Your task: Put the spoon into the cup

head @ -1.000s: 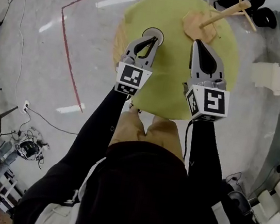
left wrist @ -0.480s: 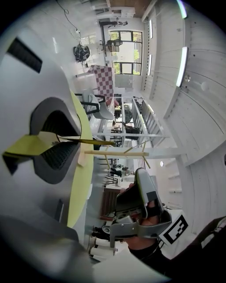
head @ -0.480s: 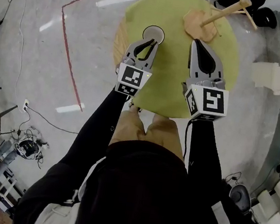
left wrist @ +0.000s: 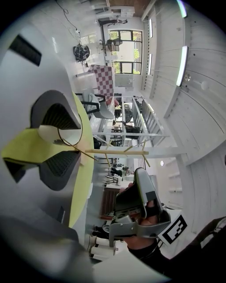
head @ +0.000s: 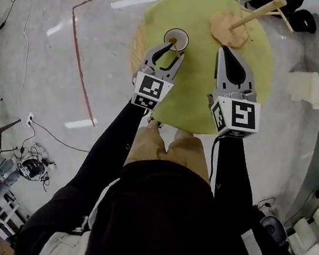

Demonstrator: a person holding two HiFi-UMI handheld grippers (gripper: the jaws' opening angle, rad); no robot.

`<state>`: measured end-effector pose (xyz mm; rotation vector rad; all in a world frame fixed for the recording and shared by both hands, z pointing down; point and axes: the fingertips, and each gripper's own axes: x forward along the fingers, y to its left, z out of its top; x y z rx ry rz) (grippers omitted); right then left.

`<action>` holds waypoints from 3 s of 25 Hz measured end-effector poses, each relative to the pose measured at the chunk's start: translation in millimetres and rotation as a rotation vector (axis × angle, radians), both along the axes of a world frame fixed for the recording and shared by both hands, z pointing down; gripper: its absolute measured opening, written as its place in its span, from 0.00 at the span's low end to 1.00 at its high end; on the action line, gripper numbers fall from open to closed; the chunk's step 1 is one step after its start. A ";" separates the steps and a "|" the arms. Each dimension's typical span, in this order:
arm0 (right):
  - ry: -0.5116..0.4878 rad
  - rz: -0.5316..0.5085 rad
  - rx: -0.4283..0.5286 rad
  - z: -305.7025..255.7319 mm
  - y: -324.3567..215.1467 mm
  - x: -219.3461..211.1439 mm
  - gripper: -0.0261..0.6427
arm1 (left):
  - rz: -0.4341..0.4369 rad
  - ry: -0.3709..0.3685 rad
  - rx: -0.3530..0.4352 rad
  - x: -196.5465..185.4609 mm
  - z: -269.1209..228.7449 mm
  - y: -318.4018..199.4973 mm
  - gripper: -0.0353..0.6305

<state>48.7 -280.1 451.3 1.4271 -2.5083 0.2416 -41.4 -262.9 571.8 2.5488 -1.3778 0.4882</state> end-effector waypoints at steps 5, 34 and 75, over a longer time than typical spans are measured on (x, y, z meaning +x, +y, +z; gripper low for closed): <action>-0.002 -0.005 0.005 -2.4 5.1 -1.7 0.08 | 0.005 -0.004 0.005 -1.1 -2.2 5.1 0.30; -0.066 0.017 0.100 -52.7 3.3 -0.3 0.08 | 0.017 -0.025 0.115 3.2 -67.1 -2.5 0.31; -0.076 -0.087 0.229 -116.6 11.9 -4.8 0.08 | -0.062 0.037 0.361 -21.7 -262.2 5.6 0.23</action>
